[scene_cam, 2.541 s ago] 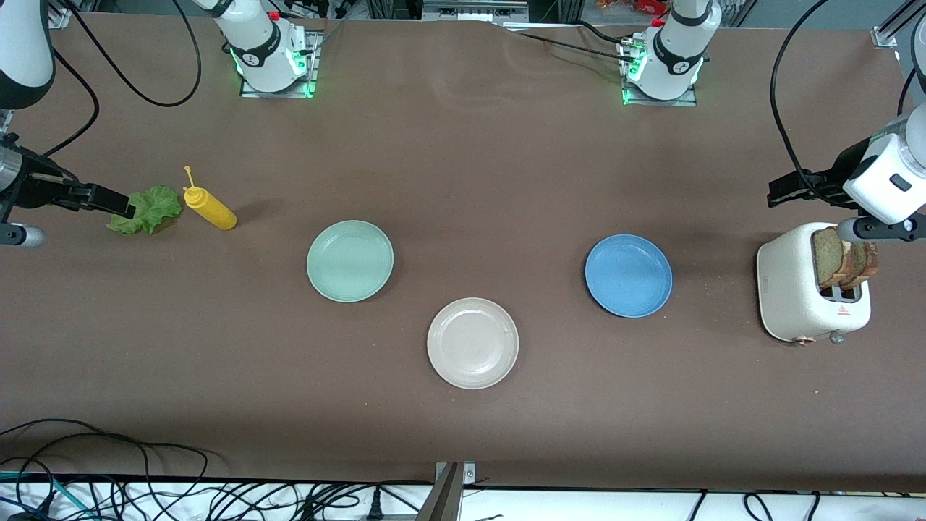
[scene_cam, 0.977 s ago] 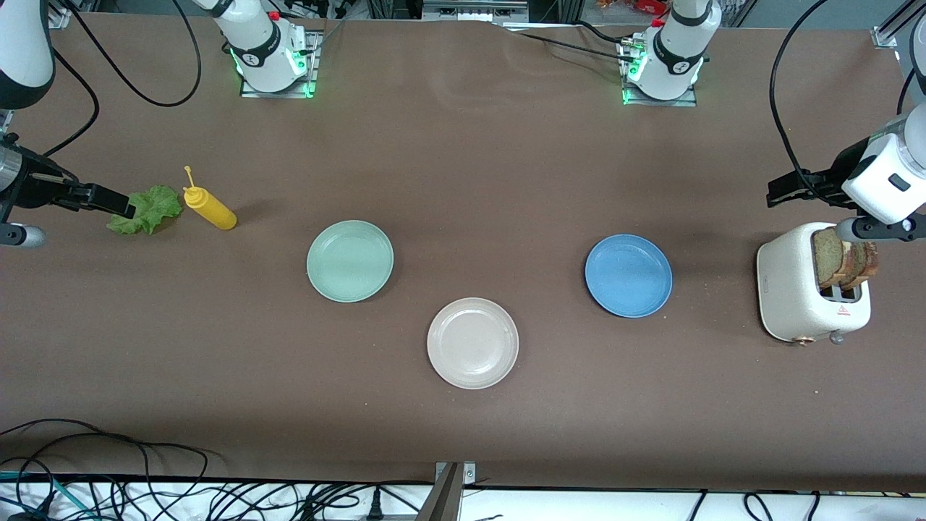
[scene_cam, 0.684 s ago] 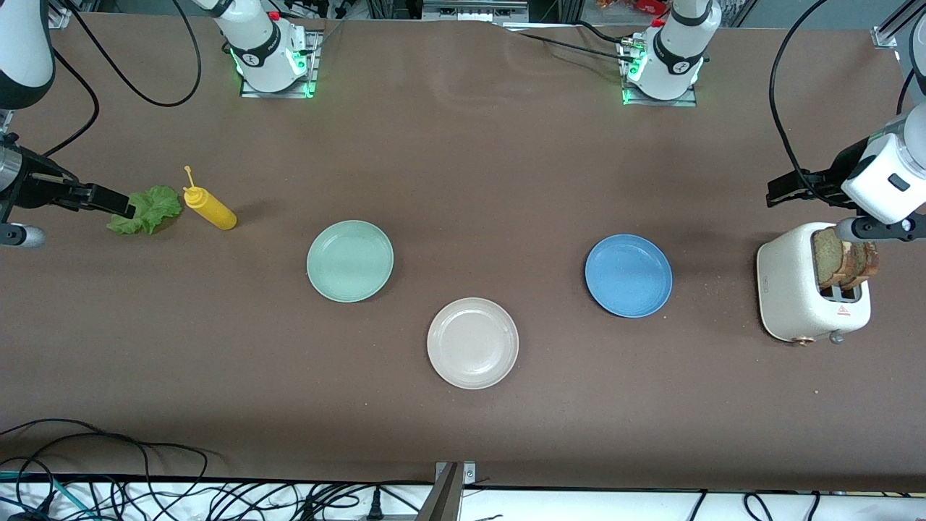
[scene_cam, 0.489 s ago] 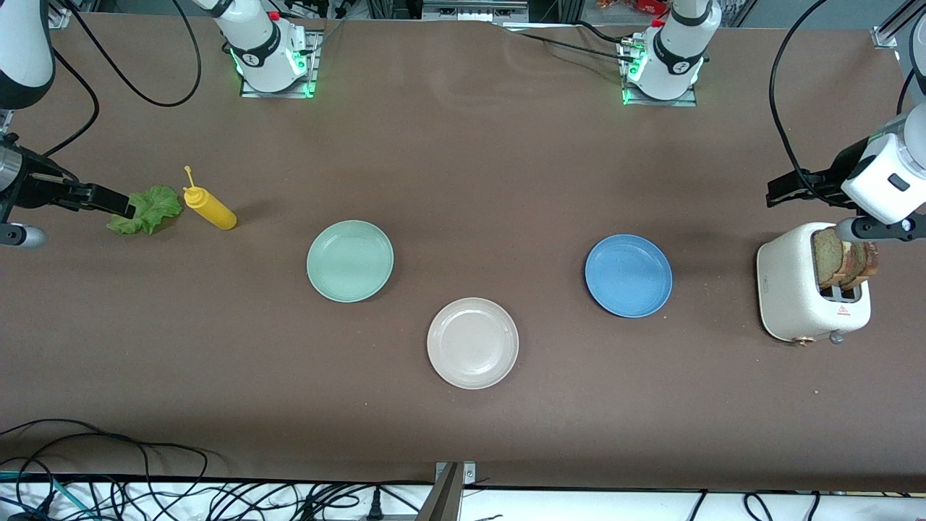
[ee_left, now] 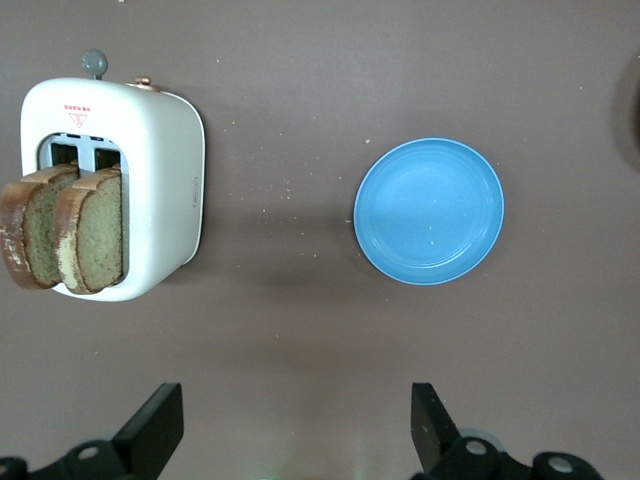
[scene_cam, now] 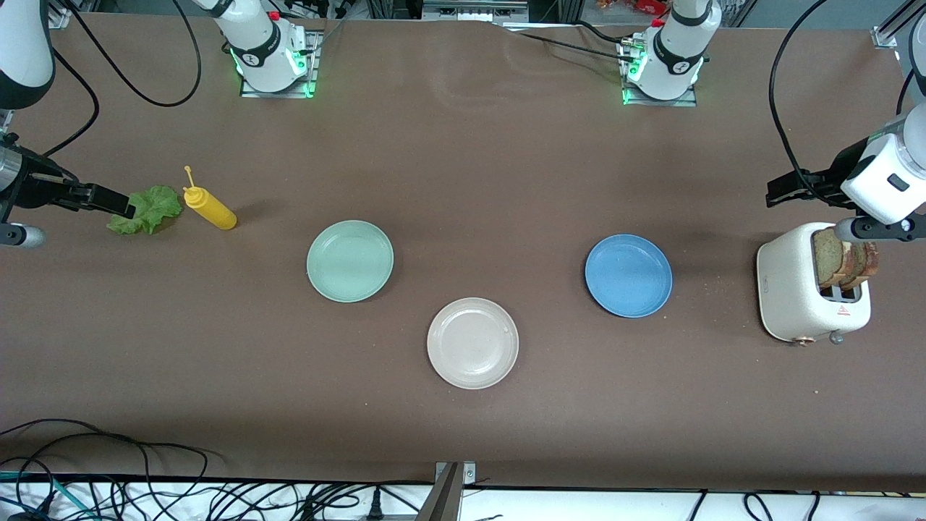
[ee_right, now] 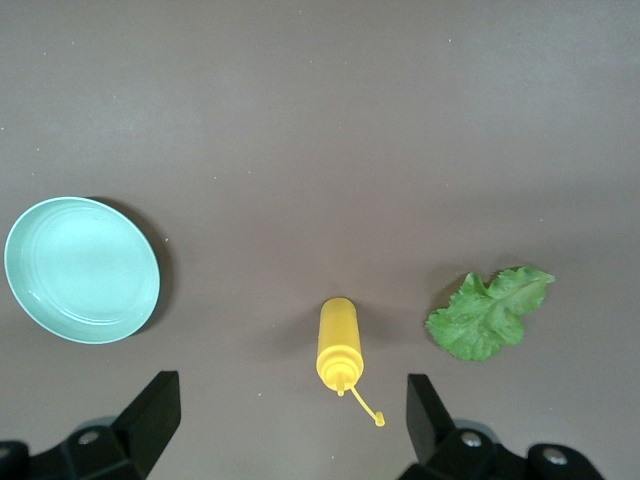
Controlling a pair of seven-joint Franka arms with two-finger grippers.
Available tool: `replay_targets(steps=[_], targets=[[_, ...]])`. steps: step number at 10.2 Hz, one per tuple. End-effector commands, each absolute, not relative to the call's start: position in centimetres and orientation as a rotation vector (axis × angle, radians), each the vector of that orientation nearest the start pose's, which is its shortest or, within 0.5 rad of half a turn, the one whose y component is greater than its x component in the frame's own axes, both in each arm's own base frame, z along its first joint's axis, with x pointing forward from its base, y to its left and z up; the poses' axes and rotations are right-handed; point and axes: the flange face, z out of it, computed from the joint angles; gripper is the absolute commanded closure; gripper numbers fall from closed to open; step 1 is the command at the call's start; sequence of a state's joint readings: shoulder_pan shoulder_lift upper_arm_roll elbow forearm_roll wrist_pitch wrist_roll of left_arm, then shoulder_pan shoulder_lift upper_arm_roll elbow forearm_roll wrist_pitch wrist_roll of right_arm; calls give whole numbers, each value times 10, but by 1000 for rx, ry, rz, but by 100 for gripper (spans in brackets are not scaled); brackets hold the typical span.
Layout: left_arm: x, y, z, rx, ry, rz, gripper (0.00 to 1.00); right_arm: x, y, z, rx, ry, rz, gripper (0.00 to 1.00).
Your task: Make sandwich on beige plate with both arms
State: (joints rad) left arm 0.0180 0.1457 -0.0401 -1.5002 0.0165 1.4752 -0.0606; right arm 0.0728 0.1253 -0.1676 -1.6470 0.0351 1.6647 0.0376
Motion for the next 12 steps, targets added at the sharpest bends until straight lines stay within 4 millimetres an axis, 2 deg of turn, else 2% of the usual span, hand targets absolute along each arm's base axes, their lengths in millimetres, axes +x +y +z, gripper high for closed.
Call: replay_targets(steps=[1, 10, 11, 12], targets=[[586, -12, 569, -3120, -29, 271, 0, 590, -50, 529, -3097, 208, 152, 0], [587, -10, 568, -3109, -31, 264, 0, 590, -49, 529, -3097, 206, 152, 0], [607, 4, 521, -3106, -89, 372, 0, 590, -48, 529, -3097, 201, 153, 0], [618, 31, 499, -3089, -150, 419, 0, 590, -48, 529, -3097, 204, 153, 0]])
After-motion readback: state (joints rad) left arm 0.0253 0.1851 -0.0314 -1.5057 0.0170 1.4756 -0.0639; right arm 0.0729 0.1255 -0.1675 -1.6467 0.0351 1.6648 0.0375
